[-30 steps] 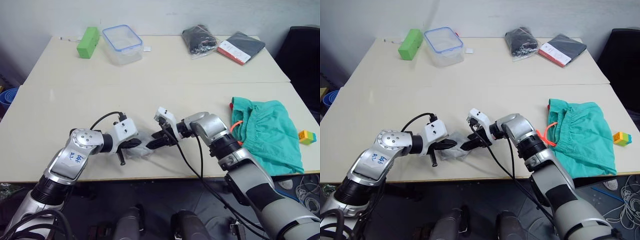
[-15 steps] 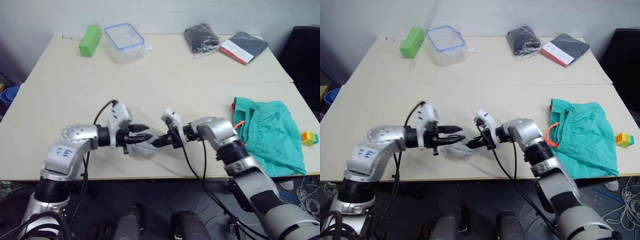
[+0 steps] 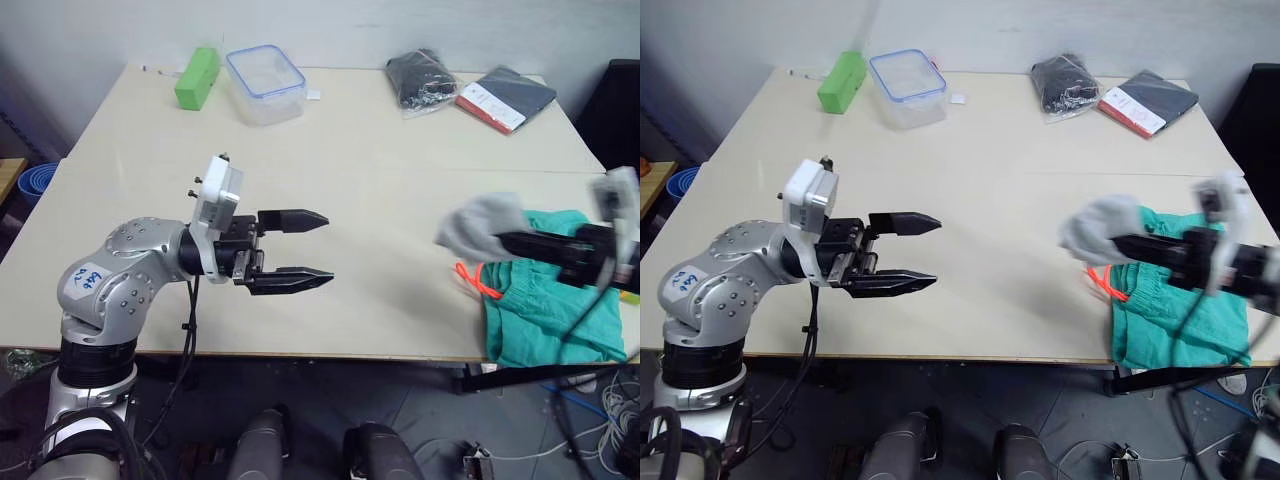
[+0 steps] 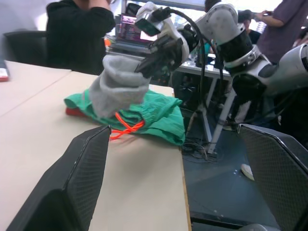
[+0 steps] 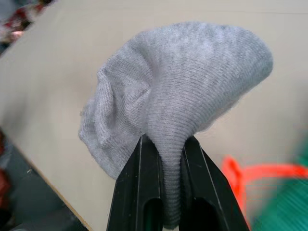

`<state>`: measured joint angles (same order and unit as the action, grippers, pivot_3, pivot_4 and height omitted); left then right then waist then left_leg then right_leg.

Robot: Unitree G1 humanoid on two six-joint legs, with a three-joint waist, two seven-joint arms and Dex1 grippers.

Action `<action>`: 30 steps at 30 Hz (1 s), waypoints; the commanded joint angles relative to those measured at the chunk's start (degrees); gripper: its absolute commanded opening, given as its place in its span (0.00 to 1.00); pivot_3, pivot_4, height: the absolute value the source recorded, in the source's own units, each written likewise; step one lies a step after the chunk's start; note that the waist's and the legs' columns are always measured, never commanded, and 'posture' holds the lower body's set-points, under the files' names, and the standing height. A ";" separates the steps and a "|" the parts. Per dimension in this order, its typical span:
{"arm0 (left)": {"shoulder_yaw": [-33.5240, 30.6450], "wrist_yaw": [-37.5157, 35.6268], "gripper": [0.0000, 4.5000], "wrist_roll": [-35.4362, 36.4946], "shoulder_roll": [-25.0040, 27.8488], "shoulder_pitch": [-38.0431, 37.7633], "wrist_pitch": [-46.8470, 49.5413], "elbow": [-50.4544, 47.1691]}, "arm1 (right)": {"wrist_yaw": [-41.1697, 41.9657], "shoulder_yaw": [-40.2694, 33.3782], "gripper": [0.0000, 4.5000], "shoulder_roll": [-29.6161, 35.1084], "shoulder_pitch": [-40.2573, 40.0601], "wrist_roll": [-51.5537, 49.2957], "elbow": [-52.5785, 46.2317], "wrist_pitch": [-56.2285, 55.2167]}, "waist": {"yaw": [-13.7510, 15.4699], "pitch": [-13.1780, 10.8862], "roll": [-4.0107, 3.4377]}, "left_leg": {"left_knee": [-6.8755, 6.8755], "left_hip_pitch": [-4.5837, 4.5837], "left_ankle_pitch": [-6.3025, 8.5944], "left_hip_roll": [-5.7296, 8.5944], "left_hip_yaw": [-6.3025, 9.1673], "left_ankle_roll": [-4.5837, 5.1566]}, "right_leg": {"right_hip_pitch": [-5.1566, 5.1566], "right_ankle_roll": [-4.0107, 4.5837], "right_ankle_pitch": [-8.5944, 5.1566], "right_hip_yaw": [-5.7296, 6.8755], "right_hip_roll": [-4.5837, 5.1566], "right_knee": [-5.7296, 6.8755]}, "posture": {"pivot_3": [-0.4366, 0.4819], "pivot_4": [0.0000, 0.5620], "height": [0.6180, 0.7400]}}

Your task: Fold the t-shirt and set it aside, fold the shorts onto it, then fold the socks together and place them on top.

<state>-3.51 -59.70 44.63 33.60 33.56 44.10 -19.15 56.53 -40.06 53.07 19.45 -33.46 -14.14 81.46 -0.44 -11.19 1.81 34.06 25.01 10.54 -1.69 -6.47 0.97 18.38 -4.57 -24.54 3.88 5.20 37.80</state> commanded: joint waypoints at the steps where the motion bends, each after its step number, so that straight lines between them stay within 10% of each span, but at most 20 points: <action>1: 0.82 -0.32 0.99 -0.61 -0.41 0.40 -2.39 0.49 | -4.52 -2.07 0.00 -0.16 -1.39 1.92 5.28 -4.68 | -0.44 0.00 -0.01 | 0.00 -0.02 -0.04 0.00 -0.02 0.02 | 0.00 0.00 0.00 -0.03 -0.01 0.03 | 0.48 0.27 1.00; 9: 3.80 0.61 0.99 -4.72 -0.54 1.72 -6.06 2.29 | -19.15 10.53 0.00 -6.93 -0.90 15.93 28.64 -33.37 | -1.01 -0.06 -0.21 | 0.03 0.03 -0.19 0.10 -0.08 0.15 | 0.08 -0.17 0.11 -0.17 0.01 0.09 | 0.48 0.27 1.00; 22: 3.74 0.60 1.00 -6.47 1.20 1.37 -7.28 3.79 | -15.02 1.73 0.96 -2.83 -6.56 6.84 27.05 -36.32 | -0.87 -0.11 -0.36 | 0.09 0.02 -0.21 0.08 -0.11 0.18 | 0.03 -0.21 0.13 -0.20 0.02 0.07 | 0.48 0.27 1.00; 30: 3.26 -2.34 1.00 -7.26 4.22 1.50 -6.84 8.00 | 1.75 -6.76 0.98 10.97 -18.99 2.21 24.51 -33.10 | -0.48 -0.18 -0.57 | 0.06 0.01 -0.19 0.07 -0.12 0.20 | 0.05 -0.21 0.13 -0.21 -0.01 0.03 | 0.48 0.27 1.00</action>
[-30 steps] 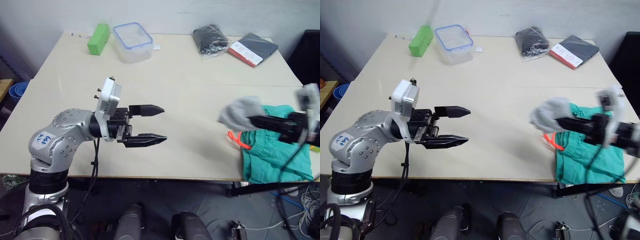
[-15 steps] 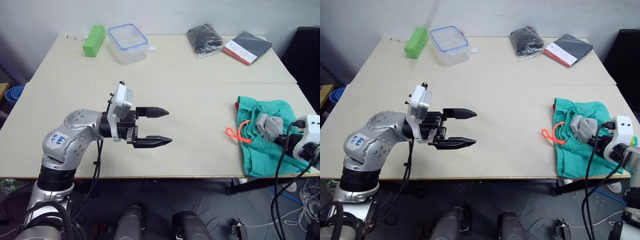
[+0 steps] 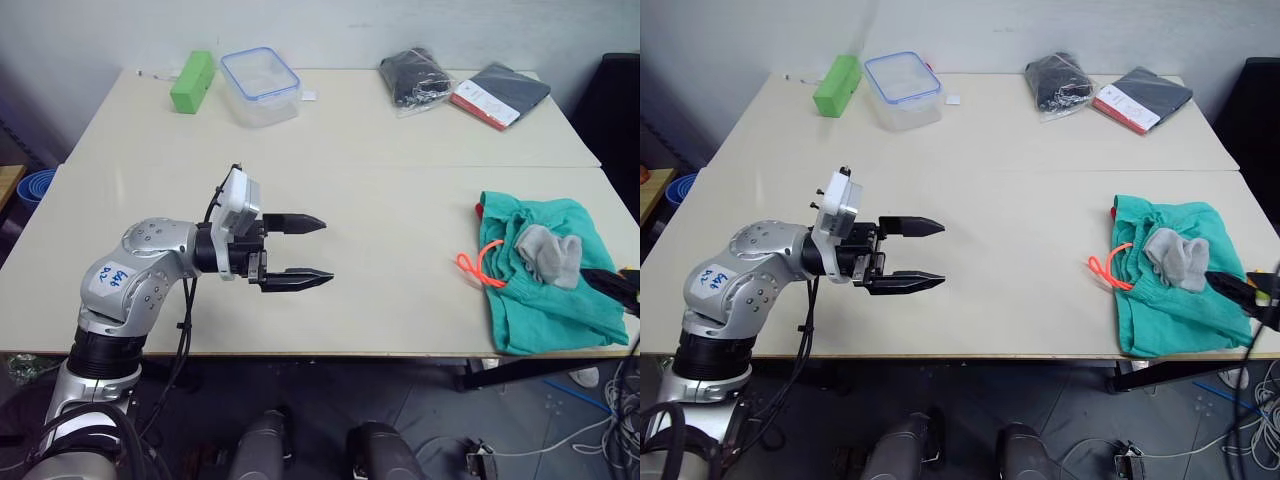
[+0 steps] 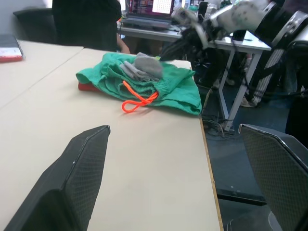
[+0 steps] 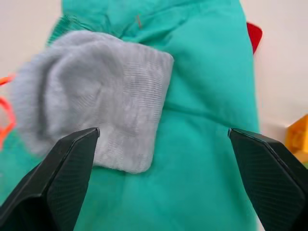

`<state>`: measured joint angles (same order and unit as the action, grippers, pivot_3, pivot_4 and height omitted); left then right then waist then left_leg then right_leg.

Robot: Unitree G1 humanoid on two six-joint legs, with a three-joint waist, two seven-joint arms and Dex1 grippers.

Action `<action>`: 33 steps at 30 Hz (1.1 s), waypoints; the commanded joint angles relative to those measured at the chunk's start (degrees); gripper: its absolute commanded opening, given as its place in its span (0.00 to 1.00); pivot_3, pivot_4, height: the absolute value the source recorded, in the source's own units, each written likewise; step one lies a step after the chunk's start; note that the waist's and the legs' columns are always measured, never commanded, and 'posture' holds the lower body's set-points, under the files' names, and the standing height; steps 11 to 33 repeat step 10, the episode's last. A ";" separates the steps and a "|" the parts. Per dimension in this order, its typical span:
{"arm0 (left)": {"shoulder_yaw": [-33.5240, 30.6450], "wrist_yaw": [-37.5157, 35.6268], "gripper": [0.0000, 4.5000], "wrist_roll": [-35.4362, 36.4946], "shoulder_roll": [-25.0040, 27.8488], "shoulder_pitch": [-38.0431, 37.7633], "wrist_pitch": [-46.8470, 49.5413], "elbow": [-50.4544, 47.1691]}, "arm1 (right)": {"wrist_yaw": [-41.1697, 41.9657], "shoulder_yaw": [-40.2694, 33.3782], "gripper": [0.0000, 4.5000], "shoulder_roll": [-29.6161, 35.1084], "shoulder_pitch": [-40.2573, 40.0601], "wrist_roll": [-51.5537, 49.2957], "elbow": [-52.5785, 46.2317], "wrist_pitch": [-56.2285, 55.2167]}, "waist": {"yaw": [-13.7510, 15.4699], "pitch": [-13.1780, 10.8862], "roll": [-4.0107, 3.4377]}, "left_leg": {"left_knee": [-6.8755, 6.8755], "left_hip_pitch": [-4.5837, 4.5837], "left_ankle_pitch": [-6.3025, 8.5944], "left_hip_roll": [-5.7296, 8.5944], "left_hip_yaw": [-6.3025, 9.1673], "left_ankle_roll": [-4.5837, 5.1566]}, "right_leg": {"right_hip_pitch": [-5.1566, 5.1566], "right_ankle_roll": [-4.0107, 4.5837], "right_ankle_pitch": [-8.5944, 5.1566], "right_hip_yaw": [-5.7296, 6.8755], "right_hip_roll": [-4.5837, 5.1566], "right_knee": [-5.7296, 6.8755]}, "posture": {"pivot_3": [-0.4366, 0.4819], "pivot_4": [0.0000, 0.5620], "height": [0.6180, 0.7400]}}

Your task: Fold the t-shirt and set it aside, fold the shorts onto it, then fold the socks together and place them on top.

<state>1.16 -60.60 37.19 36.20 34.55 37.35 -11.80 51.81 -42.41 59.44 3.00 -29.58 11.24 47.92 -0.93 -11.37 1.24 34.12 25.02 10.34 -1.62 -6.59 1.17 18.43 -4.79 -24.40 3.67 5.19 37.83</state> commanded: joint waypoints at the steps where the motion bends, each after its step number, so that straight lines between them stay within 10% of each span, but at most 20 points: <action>1: -1.88 -2.09 1.00 0.61 2.43 0.45 0.27 1.04 | 9.56 -5.53 0.98 6.71 -4.21 -1.75 -0.05 0.39 | -0.11 0.00 0.00 | 0.00 -0.02 0.01 0.00 -0.01 0.01 | -0.01 0.00 0.00 -0.01 0.00 -0.01 | 0.48 0.27 1.00; 9: -7.13 -8.67 1.00 5.37 11.14 -2.94 4.35 0.45 | 33.93 -16.17 0.98 16.75 -17.71 3.35 8.07 -10.61 | -0.58 -0.04 0.03 | -0.11 -0.06 0.04 -0.02 -0.04 0.03 | -0.04 0.00 0.00 -0.05 -0.01 -0.15 | 0.48 0.27 1.00; 33: -7.94 -8.44 1.00 5.87 11.42 -3.14 4.83 0.62 | 34.50 -15.92 0.98 16.95 -17.55 3.67 8.90 -11.82 | -0.58 -0.04 0.03 | -0.11 -0.06 0.04 -0.03 -0.04 0.03 | -0.04 0.00 0.00 -0.04 0.00 -0.15 | 0.48 0.27 1.00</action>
